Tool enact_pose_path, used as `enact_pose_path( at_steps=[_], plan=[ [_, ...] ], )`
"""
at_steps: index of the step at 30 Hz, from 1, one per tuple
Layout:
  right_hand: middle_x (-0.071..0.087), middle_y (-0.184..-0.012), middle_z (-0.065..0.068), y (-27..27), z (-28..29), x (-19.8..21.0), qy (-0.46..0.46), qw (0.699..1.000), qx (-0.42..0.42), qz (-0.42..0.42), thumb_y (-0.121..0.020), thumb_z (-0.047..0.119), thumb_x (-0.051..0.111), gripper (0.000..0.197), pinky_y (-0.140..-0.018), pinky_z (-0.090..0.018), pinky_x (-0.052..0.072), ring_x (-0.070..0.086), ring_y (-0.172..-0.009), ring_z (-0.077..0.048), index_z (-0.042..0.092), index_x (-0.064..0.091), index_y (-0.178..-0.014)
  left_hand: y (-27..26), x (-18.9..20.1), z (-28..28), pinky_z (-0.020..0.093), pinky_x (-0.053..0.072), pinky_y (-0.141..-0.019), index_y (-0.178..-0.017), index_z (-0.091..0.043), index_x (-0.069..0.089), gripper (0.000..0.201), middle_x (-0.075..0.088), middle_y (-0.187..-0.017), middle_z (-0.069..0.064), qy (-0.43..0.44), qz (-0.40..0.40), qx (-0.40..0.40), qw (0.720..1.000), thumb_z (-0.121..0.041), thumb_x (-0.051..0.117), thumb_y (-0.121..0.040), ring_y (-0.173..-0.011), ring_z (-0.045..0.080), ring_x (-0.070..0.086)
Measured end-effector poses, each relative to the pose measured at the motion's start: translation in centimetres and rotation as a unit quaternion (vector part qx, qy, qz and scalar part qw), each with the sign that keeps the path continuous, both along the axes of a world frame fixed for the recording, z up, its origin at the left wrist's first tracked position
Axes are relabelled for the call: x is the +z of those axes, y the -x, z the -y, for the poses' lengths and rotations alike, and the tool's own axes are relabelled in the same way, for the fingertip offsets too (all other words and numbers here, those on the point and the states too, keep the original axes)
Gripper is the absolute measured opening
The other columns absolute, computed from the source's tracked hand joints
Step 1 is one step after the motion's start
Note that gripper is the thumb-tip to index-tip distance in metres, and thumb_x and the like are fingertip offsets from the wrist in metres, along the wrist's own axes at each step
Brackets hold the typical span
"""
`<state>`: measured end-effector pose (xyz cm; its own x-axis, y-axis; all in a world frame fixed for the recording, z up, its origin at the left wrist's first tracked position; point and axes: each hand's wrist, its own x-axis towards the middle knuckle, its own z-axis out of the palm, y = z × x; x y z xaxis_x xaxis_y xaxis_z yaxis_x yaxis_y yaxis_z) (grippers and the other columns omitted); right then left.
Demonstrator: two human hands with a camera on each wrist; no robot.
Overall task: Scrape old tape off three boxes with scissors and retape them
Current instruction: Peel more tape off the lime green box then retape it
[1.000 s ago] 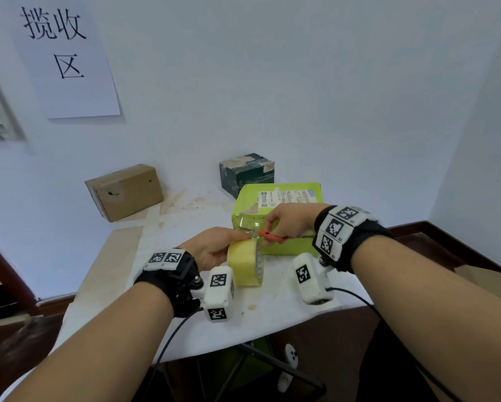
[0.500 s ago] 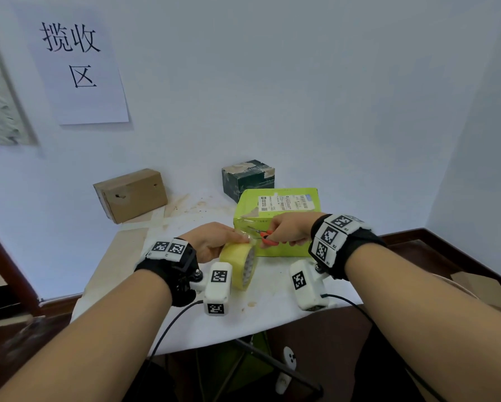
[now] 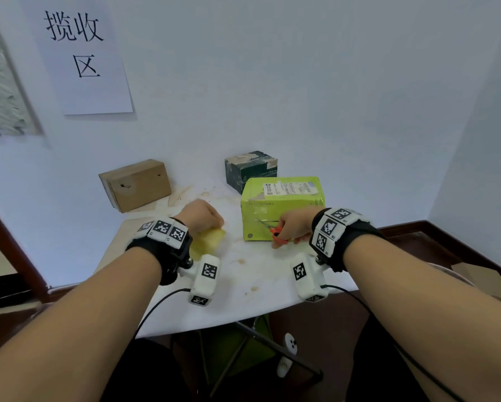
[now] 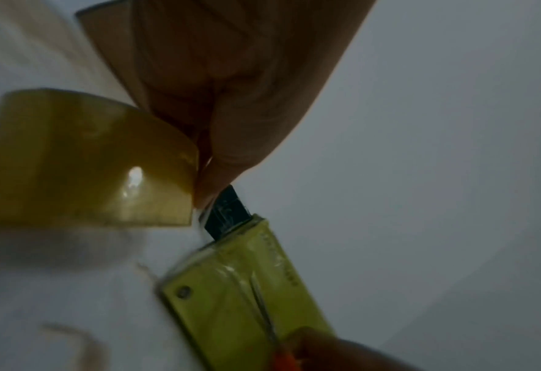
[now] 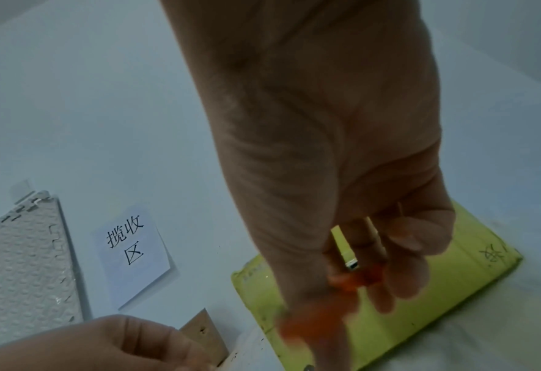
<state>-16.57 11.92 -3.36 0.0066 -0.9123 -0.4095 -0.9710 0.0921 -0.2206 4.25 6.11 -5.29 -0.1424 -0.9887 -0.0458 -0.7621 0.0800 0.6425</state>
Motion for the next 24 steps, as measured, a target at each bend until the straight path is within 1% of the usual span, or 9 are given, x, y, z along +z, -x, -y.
enact_pose_path(
  at_steps=[2,4,6,8,12,14,17,19,24],
  plan=[
    [0.048,-0.073,0.002,0.0,-0.4,-0.3,-0.017,0.999,0.015,-0.049,-0.087,0.037,0.065,0.035,-0.053,-0.020,0.034,0.046,-0.066,-0.014,0.011,0.058,-0.109,-0.9,-0.4,0.5,0.031,0.048,-0.093,-0.098,-0.009,0.075,0.022,0.070,-0.109,0.011,0.082,0.104,-0.002,0.991,-0.001,0.057,-0.089,-0.104,0.026,0.063],
    [0.052,-0.080,0.001,0.6,-0.2,-1.3,-0.038,0.998,0.023,-0.040,-0.091,0.026,0.063,0.033,-0.057,-0.016,0.040,0.050,-0.069,-0.011,0.006,0.059,-0.117,-1.6,-0.9,0.8,0.033,0.045,-0.096,-0.104,-0.010,0.073,0.031,0.067,-0.116,0.013,0.119,0.168,-0.009,0.979,0.003,0.049,-0.090,-0.109,0.028,0.060],
    [0.058,-0.086,0.000,1.4,-0.2,-2.0,-0.033,0.999,-0.005,0.017,-0.090,0.008,0.062,0.036,-0.057,-0.012,0.048,0.057,-0.076,-0.010,-0.001,0.058,-0.125,-2.0,-1.3,1.0,0.033,0.043,-0.099,-0.111,-0.010,0.071,0.032,0.064,-0.122,0.014,0.121,0.199,-0.029,0.972,0.002,0.048,-0.091,-0.115,0.028,0.057],
    [0.057,-0.095,-0.002,1.7,-0.5,-2.1,-0.014,1.000,-0.016,0.022,-0.089,0.007,0.062,0.041,-0.053,-0.012,0.047,0.058,-0.078,-0.010,-0.001,0.054,-0.128,-1.9,-1.8,0.8,0.031,0.039,-0.101,-0.124,-0.010,0.063,0.034,0.059,-0.130,0.011,0.093,0.222,-0.058,0.969,-0.003,0.049,-0.094,-0.121,0.027,0.052],
    [0.053,-0.131,-0.002,1.8,-0.3,-2.7,-0.015,1.000,0.001,0.020,-0.087,0.010,0.065,0.055,-0.093,-0.031,0.051,0.058,-0.112,-0.021,0.018,0.047,-0.139,-1.4,-2.4,0.5,0.036,0.038,-0.104,-0.143,-0.019,0.040,0.048,0.045,-0.144,0.008,0.058,0.246,-0.063,0.965,-0.020,0.051,-0.096,-0.130,0.027,0.044],
    [0.057,-0.129,-0.005,1.8,-0.1,-3.1,0.016,1.000,0.006,0.019,-0.089,0.006,0.059,0.044,-0.095,-0.032,0.050,0.060,-0.104,-0.021,0.016,0.056,-0.132,-1.3,-2.0,0.6,0.038,0.042,-0.101,-0.138,-0.022,0.047,0.042,0.048,-0.142,0.006,0.094,0.258,-0.023,0.961,-0.025,0.047,-0.096,-0.127,0.027,0.046],
    [0.065,-0.107,-0.012,2.3,0.7,-3.2,0.099,0.995,-0.014,0.030,-0.090,0.004,0.052,0.029,-0.075,-0.030,0.052,0.056,-0.083,-0.021,0.004,0.066,-0.115,-1.1,-1.1,0.9,0.037,0.047,-0.092,-0.121,-0.023,0.062,0.033,0.058,-0.130,0.005,0.163,0.198,0.010,0.966,-0.017,0.044,-0.094,-0.116,0.027,0.054],
    [0.065,-0.091,-0.013,2.5,1.1,-3.1,0.143,0.989,-0.032,0.033,-0.088,0.004,0.050,0.026,-0.066,-0.028,0.047,0.055,-0.077,-0.023,-0.001,0.069,-0.106,-0.4,-0.7,1.2,0.033,0.045,-0.090,-0.115,-0.020,0.067,0.032,0.062,-0.125,0.005,0.192,0.139,-0.016,0.971,-0.011,0.045,-0.094,-0.112,0.024,0.056],
    [0.067,-0.089,-0.013,3.0,1.3,-3.3,0.184,0.979,-0.064,0.052,-0.089,0.004,0.045,0.024,-0.078,-0.033,0.055,0.065,-0.081,-0.029,0.000,0.068,-0.094,3.1,-0.3,0.8,0.027,0.039,-0.096,-0.118,-0.015,0.066,0.029,0.063,-0.125,0.002,0.244,0.043,-0.098,0.964,-0.011,0.047,-0.096,-0.115,0.019,0.055]
  ],
)
